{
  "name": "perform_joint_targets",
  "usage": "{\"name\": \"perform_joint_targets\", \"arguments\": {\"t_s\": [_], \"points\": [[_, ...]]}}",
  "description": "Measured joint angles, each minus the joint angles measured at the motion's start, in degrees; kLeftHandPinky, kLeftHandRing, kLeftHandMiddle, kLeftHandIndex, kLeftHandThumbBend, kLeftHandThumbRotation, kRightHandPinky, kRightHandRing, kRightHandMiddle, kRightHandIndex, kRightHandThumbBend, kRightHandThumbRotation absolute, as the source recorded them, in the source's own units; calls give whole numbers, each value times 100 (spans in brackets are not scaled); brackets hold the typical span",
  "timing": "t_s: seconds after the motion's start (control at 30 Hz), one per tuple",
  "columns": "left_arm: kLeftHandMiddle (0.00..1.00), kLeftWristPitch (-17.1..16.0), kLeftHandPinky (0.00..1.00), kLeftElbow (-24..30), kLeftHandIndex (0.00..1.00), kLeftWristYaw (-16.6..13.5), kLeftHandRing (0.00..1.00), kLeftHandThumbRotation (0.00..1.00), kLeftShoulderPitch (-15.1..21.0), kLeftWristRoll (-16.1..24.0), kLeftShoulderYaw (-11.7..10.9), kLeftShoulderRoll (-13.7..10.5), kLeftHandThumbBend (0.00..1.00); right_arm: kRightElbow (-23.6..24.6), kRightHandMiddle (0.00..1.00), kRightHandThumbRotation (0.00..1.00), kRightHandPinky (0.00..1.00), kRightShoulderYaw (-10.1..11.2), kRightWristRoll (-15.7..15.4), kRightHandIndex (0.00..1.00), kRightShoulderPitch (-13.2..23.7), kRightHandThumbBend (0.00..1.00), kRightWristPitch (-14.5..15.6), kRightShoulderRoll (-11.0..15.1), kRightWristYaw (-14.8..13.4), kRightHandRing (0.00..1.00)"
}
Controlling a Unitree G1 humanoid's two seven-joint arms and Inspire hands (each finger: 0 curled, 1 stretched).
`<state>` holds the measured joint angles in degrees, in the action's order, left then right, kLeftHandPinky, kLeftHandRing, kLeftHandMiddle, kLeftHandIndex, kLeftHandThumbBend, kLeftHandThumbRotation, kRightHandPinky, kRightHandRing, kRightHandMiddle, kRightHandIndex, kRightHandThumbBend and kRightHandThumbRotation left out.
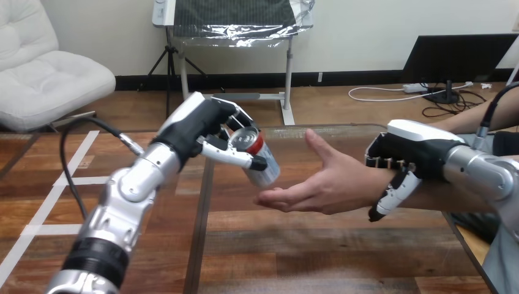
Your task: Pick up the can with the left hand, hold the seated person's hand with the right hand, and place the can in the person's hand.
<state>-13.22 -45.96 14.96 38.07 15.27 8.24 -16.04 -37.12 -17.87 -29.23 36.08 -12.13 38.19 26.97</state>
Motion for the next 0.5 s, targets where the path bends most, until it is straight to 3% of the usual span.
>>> {"name": "perform_joint_targets", "arguments": {"t_s": [0.5], "points": [[40,-208,30,-772,44,-170,35,0,325,102,26,394,64,142,35,3,24,-8,-14,37,76,86,87,-193,5,29]]}}
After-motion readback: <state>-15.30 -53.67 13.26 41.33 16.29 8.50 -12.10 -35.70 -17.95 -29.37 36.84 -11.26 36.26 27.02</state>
